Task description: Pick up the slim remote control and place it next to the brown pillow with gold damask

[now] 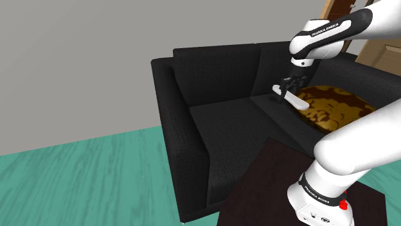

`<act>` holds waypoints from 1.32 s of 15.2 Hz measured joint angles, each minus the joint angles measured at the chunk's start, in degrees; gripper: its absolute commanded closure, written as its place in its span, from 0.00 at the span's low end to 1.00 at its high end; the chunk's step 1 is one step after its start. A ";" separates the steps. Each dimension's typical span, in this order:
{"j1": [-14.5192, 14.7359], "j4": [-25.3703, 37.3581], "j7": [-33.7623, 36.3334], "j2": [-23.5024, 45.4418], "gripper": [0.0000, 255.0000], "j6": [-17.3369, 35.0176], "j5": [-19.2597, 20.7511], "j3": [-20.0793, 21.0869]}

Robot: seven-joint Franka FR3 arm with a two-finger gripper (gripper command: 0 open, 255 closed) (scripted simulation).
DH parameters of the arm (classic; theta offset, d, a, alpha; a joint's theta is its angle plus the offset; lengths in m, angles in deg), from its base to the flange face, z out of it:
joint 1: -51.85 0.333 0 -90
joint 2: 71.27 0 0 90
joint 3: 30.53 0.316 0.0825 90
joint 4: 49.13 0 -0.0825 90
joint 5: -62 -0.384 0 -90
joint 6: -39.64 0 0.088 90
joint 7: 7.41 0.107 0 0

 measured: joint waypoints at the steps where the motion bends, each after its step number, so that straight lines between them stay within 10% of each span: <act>1: -0.02 -0.54 -0.04 0.21 1.00 0.74 0.04 -0.13; 20: 1.59 -7.24 -3.47 11.48 1.00 18.16 -3.33 -3.76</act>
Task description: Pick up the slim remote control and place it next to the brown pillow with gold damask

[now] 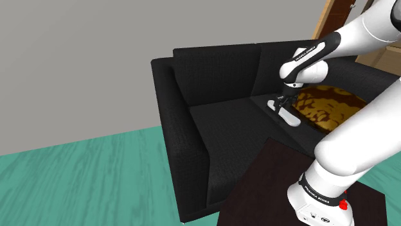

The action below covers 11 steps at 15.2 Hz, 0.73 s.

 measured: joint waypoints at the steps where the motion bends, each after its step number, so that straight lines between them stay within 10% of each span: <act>1: 0.17 -0.24 -0.30 0.77 1.00 0.95 -0.44 -0.15; 11: 1.94 -1.74 -5.57 9.68 1.00 10.35 -7.73 -1.09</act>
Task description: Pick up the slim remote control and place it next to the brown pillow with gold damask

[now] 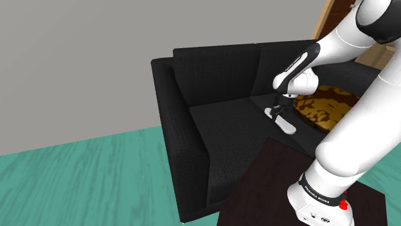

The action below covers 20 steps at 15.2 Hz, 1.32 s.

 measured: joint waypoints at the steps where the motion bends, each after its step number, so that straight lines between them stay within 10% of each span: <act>1: 0.10 -0.05 -0.86 1.03 1.00 0.92 -1.14 0.04; 12: -2.26 0.83 -12.39 12.55 1.00 9.66 -16.94 5.41; 18: -2.80 0.93 -13.33 13.43 1.00 10.36 -18.27 6.26; 19: -2.80 0.94 -13.34 13.44 0.00 10.36 -18.28 6.27; 20: -2.80 0.94 -13.34 13.44 0.00 10.37 -18.29 6.27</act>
